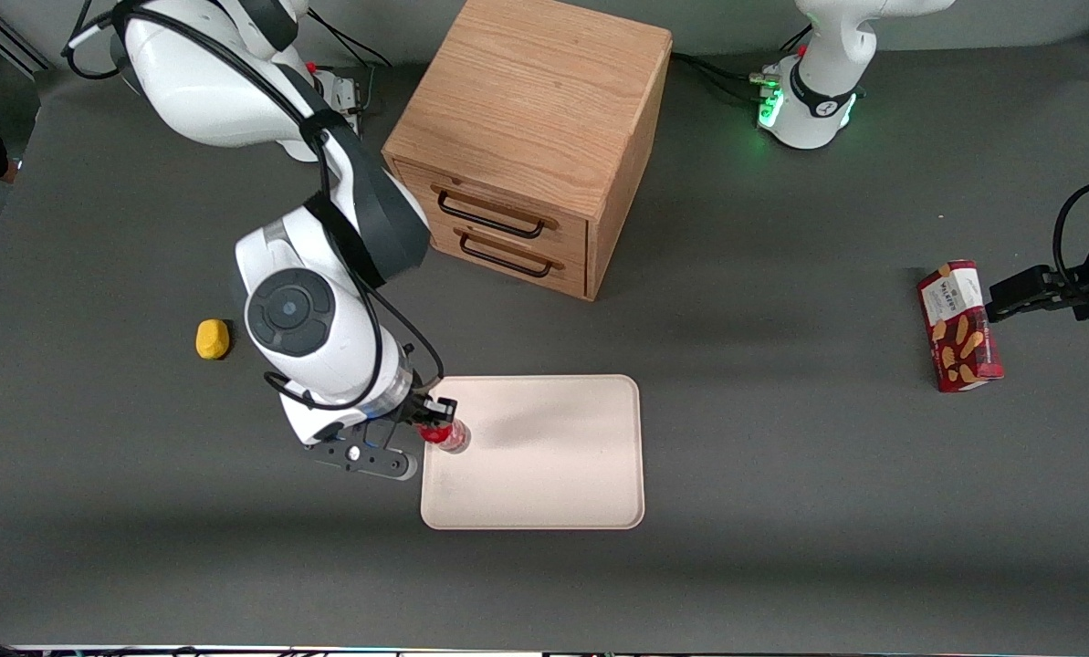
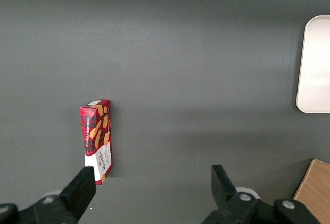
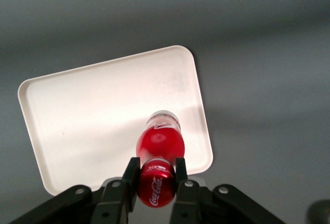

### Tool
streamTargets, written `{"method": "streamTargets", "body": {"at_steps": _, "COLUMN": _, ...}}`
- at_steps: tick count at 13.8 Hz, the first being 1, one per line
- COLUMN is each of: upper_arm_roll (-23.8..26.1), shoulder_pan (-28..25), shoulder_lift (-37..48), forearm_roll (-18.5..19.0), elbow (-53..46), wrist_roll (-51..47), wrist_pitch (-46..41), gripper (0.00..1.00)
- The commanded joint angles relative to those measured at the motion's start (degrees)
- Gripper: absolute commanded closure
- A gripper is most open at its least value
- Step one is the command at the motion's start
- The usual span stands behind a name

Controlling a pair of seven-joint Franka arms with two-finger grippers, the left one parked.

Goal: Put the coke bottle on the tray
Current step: 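Carry the bottle with the right gripper toward the cream tray, then lower the bottle onto the tray's corner and open the right gripper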

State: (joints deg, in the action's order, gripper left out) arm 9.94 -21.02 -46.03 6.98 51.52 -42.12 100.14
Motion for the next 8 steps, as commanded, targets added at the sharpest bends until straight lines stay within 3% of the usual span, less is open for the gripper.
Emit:
{"method": "streamTargets", "body": {"at_steps": 1, "upper_arm_roll": -0.62, "shoulder_pan": -0.07, "shoulder_lift": -3.00, "forearm_roll": 1.46, "elbow": -2.30, "wrist_roll": -1.48, "wrist_pitch": 1.10, "gripper": 1.00}}
{"method": "streamTargets", "body": {"at_steps": 8, "upper_arm_roll": -2.11, "shoulder_pan": 0.11, "shoulder_lift": -4.86, "forearm_roll": 2.96, "elbow": 2.62, "wrist_roll": -1.91, "wrist_pitch": 9.10, "gripper": 1.00}}
